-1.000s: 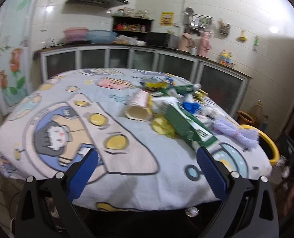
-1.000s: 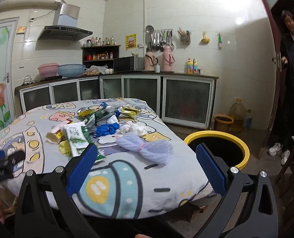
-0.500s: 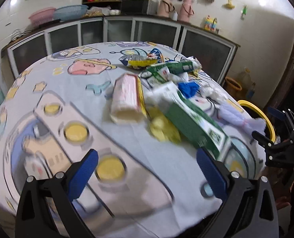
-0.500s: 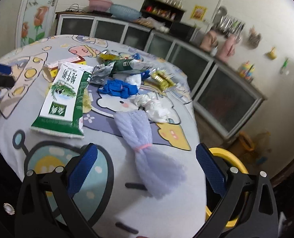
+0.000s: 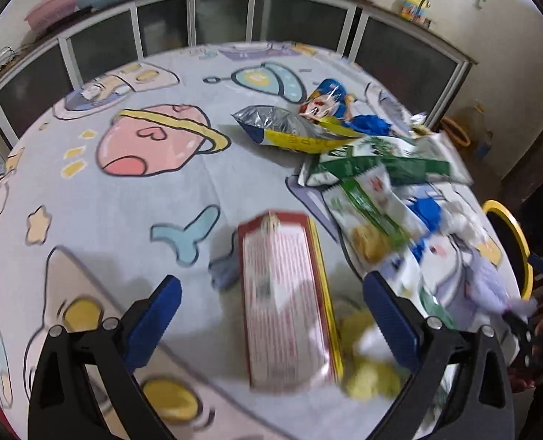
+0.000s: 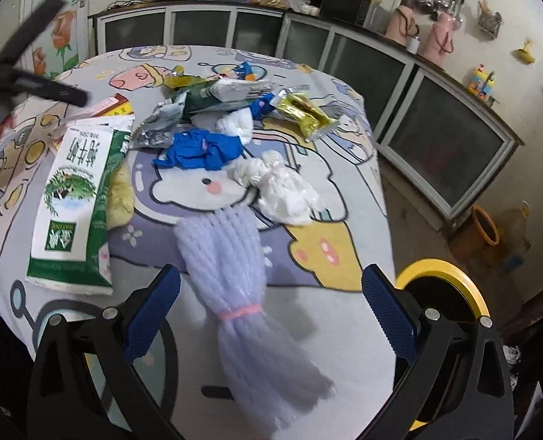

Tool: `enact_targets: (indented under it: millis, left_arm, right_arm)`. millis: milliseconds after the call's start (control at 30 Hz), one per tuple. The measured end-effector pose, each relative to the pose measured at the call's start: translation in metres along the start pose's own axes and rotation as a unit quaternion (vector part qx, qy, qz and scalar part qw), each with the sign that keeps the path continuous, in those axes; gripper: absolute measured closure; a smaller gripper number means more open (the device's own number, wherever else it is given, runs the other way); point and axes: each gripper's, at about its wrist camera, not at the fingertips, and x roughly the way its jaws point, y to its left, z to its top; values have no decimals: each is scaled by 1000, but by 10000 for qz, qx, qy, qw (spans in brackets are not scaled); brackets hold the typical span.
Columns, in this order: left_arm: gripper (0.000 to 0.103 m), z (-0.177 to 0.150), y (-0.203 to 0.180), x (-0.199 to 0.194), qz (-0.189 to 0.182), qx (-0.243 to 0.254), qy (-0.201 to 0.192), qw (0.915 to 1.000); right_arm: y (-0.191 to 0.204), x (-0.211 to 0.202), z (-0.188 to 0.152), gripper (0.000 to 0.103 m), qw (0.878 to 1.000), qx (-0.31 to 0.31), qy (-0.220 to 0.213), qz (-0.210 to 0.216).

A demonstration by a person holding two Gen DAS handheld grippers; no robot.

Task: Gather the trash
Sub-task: 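Grasp the pink-and-white paper box with the left tool while the right tool grasps the lavender mesh net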

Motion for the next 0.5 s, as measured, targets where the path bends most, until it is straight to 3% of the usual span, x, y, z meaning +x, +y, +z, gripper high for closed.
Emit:
enact_targets:
  millis: [133, 333, 500]
  left_arm:
    - [7, 16, -3, 31, -121, -81, 365, 9992]
    - [7, 9, 2, 65, -411, -324, 789, 9955]
    - [7, 9, 6, 71, -462, -359, 767, 9953]
  right_arm:
    - [0, 11, 7, 8, 9994, -107, 210, 240]
    - [-3, 29, 11, 8, 9974, -64, 502, 511]
    - [-2, 45, 8, 8, 9954, -27, 807, 522]
